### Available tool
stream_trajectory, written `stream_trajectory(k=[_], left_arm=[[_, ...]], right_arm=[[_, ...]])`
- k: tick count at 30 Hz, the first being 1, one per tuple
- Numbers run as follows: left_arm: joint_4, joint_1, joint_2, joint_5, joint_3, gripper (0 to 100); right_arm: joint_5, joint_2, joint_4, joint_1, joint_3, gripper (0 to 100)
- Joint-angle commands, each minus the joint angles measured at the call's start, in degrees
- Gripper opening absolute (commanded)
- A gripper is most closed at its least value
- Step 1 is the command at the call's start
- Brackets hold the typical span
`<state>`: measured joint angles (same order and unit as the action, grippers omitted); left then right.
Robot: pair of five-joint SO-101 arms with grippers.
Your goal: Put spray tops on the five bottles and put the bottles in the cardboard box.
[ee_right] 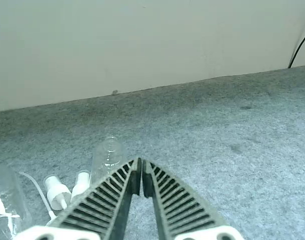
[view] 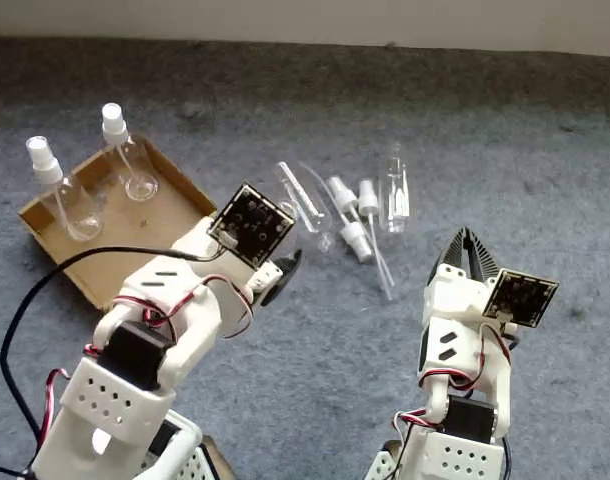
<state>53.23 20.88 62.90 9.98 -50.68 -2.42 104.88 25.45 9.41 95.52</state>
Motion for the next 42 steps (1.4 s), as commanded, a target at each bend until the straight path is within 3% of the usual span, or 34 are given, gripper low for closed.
stream_trajectory(k=[1, 5, 12, 17, 22, 28, 35, 42], left_arm=[[-7.30, -5.23, 3.30, -0.53, -3.91, 7], [-17.67, -7.78, 3.56, -0.97, -11.56, 7], [-33.67, -8.04, 3.65, -13.19, -21.05, 7], [-34.11, -8.13, 3.65, -13.54, -22.99, 7], [-34.11, -7.60, 3.65, -13.54, -23.60, 7], [-34.20, -8.04, 3.74, -13.54, -24.48, 7], [-34.20, -8.13, 3.74, -13.63, -24.92, 7], [-34.20, -8.13, 3.74, -13.63, -24.92, 7]], right_arm=[[0.44, 0.57, 0.13, -0.66, 8.92, 0.5], [0.44, 0.57, -0.04, -0.66, 8.92, 0.6], [0.62, 0.57, 0.13, -0.57, 8.84, 0.6], [0.88, 0.57, 0.57, -0.40, 6.73, 0.7], [5.45, 0.57, 11.30, -0.66, -5.85, 0.7], [8.97, -1.27, 17.01, -2.24, -18.68, 0.7], [8.53, -19.56, 25.45, -8.75, -37.58, 0.7], [8.53, -37.85, 26.33, -12.26, -49.63, 0.7]])
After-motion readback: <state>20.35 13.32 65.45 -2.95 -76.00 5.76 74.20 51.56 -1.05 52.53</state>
